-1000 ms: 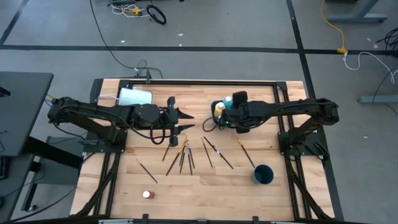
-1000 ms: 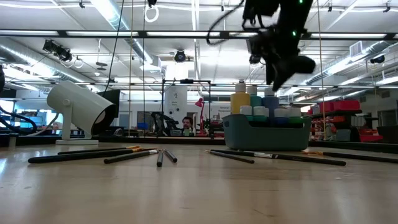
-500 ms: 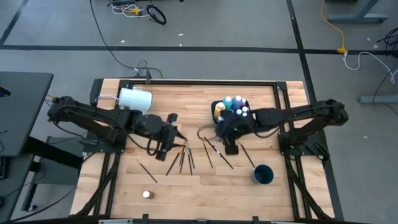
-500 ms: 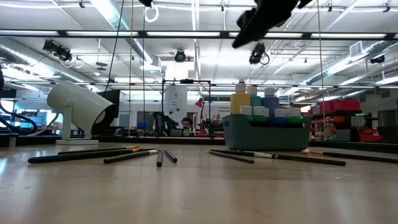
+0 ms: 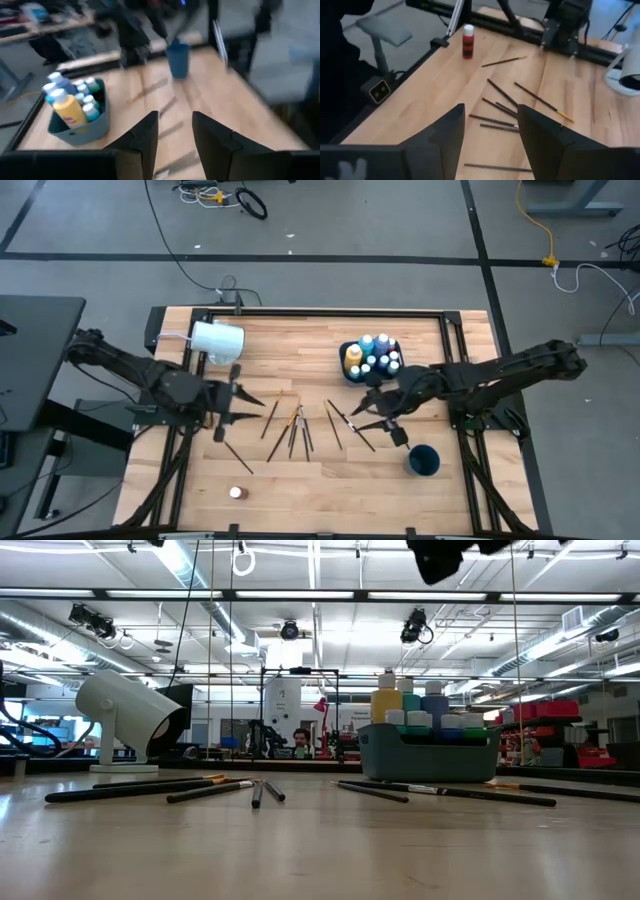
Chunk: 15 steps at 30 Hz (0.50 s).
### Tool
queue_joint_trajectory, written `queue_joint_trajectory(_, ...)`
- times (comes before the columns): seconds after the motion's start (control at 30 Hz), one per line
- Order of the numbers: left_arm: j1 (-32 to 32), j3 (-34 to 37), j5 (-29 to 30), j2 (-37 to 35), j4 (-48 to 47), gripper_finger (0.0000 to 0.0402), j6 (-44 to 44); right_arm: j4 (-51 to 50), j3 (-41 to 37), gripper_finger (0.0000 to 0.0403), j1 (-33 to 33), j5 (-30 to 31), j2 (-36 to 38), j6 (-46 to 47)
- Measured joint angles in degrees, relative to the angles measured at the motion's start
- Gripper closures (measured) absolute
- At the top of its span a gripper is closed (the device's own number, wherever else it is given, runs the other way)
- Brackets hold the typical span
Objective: Pick & Place Paint Supplies
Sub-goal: Put the small red paint bottle into the bin
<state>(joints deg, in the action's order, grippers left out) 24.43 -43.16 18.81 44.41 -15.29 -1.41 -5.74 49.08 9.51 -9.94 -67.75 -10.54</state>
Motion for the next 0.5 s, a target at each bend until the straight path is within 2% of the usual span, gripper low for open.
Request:
queue_joint_trajectory(0.07, 0.4, 4.9, 0.4, -4.0, 4.3, 0.0274, 4.6, 8.9, -5.9, 0.0218, 0.0, 0.4, 2.1, 0.1)
queue_joint_trajectory(0.17, 0.8, 10.2, -3.1, -7.1, 11.1, 0.0274, 7.4, 25.6, -14.3, 0.0218, -0.1, 1.4, 3.3, 2.4)
queue_joint_trajectory(0.3, 0.9, 14.3, -8.6, -7.0, 16.2, 0.0274, 8.0, 46.4, -22.8, 0.0218, 0.0, 3.4, 2.0, 7.0)
queue_joint_trajectory(0.4, 0.9, 15.0, -9.9, -5.2, 16.5, 0.0274, 6.9, 55.2, -26.7, 0.0218, 0.0, 5.8, 1.3, 7.1)
queue_joint_trajectory(0.5, 0.9, 15.4, -9.5, -3.4, 15.8, 0.0274, 6.9, 59.0, -27.9, 0.0218, 0.0, 10.9, 1.1, 7.1)
